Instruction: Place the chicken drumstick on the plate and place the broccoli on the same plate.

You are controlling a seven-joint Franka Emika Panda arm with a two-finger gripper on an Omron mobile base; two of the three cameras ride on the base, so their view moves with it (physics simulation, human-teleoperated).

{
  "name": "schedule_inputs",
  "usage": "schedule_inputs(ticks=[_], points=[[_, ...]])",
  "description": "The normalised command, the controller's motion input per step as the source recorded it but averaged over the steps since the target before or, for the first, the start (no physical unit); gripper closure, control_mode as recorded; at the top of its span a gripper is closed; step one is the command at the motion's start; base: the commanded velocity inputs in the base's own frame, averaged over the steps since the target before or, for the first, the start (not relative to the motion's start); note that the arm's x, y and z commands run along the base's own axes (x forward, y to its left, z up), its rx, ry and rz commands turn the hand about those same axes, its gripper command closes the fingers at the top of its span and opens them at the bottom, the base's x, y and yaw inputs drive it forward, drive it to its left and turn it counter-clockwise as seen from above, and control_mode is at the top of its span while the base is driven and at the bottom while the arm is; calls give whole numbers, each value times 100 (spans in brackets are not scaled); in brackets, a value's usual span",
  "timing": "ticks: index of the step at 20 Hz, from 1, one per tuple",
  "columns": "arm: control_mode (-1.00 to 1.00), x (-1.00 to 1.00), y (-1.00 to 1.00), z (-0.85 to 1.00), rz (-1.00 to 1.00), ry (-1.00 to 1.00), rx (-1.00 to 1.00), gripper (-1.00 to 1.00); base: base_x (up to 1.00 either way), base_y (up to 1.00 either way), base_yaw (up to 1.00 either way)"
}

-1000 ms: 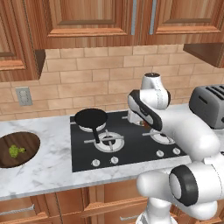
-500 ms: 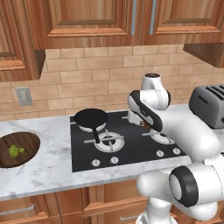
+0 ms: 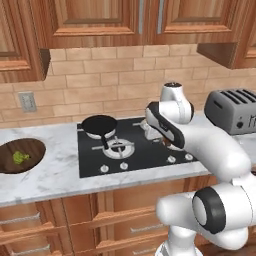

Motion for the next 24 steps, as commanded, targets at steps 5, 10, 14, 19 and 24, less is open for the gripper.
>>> schedule_inputs(ticks=[5,10,14,19,24], points=[[100,0,0,0,0,0,0,100,-23,-66,-15],[100,0,0,0,0,0,0,100,0,-96,-9],[100,0,0,0,0,0,0,100,0,-100,-4],[100,0,0,0,0,0,0,100,0,-96,0],[100,0,0,0,0,0,0,100,0,-88,0]])
